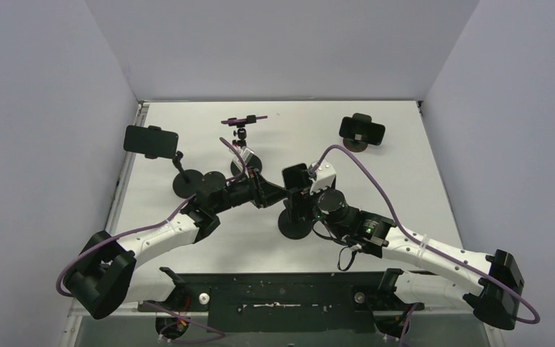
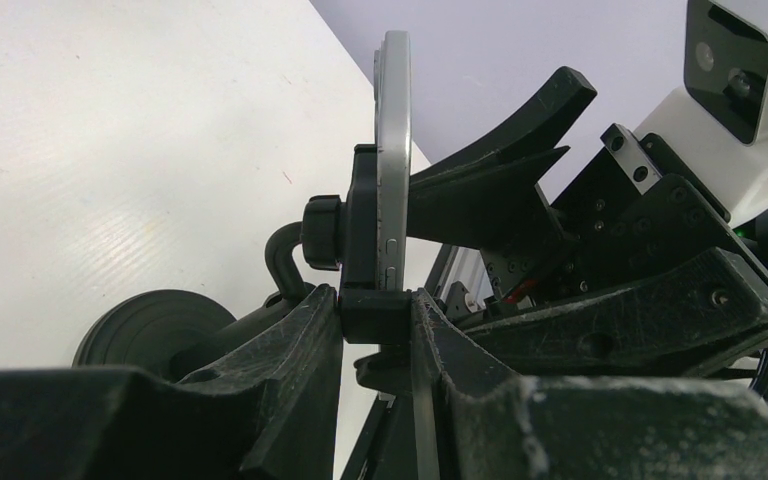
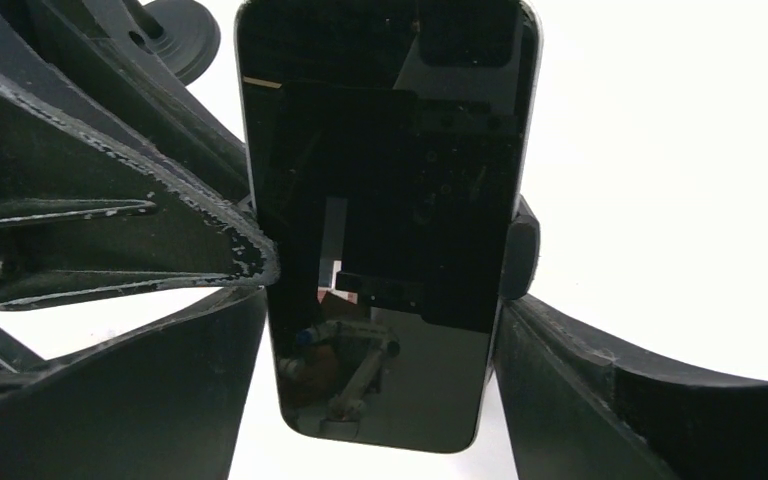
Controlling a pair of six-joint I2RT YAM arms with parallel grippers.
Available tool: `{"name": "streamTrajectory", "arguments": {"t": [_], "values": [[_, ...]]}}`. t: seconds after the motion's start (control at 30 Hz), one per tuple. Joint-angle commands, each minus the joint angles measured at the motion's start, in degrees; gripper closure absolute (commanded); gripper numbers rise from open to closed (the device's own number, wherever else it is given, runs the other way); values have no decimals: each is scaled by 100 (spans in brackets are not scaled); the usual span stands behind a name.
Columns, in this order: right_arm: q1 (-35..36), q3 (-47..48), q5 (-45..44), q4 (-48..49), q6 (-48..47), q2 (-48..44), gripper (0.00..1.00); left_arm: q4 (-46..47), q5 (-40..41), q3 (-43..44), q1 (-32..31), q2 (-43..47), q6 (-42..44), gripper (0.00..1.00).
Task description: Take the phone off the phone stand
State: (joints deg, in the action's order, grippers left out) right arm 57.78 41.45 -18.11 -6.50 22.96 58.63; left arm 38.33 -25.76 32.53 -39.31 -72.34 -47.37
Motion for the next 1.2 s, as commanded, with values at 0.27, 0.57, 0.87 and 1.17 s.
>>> {"name": "streamTrajectory", "arguments": {"t": [0.27,0.57,0.87,1.17], "values": [[-30,-6,-245,87,-37,8,26,204,21,113,73,53,-28,100],[-21,-132,-263,41,67,-84,9,199,40,115,89,70,-19,100],[-29,-288,-197,277,-23,-270,33,151,37,90,90,123,-2,100],[-16,-204,-276,363,-150,-189,46,126,28,96,99,127,-5,100]]}}
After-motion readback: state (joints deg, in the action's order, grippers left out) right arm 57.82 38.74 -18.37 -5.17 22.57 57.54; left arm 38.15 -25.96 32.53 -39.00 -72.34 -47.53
